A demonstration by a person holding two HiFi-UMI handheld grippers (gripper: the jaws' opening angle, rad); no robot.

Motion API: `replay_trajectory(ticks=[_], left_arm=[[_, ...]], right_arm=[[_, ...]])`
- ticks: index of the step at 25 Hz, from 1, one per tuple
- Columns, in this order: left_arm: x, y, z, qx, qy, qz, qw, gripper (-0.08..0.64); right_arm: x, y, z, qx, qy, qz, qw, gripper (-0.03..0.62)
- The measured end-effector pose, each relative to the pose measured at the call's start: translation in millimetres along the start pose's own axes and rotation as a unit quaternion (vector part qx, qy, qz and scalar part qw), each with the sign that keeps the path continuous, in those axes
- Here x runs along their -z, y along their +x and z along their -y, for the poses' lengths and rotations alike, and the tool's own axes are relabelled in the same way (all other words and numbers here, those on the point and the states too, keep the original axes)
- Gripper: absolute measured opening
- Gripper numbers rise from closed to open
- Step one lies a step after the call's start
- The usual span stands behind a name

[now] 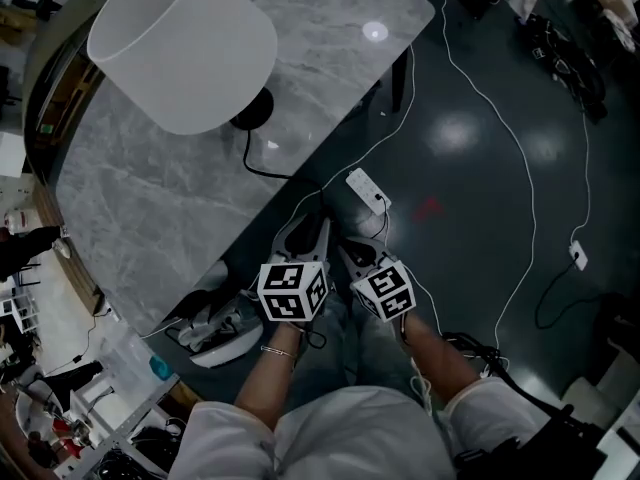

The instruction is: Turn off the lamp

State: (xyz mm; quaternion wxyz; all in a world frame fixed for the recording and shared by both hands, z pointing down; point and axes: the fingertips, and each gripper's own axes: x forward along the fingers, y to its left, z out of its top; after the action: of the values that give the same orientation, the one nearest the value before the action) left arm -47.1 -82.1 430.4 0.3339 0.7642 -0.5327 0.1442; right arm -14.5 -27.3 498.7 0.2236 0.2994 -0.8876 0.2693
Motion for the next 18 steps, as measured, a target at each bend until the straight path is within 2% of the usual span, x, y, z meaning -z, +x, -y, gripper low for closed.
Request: replay_trajectory(ticks=[3, 7, 9, 12, 18], left_arm=[[1.2, -6.4, -4.9, -0.005, -0.001, 0.003, 1.0000, 0.097], [13.1, -10.3, -21.3, -0.034, 0.000, -0.007, 0.9994, 0.095], [26.6, -10.0, -29.3, -0.047, -0.004, -0.018, 0.9987, 0.094], [49.2, -10.0, -42.6, -0.066, -0.003, -0.034, 0.9972, 0.026], [95.5, 2.0, -71.7, -0.071, -0.010, -0.057, 0.9958, 0.009]], right_arm=[[-1.0, 4.2, 5.5, 0.006, -0.003, -0.009, 1.000, 0.014], [11.1, 22.1, 16.8, 0.014, 0.003, -0.028, 0.999, 0.014], [25.2, 35.9, 24.8, 0.020, 0.009, -0.041, 0.999, 0.014], [45.4, 59.0, 35.6, 0.028, 0.024, -0.053, 0.998, 0.014], [77.7, 109.6, 51.2, 0.040, 0.031, -0.073, 0.996, 0.014]])
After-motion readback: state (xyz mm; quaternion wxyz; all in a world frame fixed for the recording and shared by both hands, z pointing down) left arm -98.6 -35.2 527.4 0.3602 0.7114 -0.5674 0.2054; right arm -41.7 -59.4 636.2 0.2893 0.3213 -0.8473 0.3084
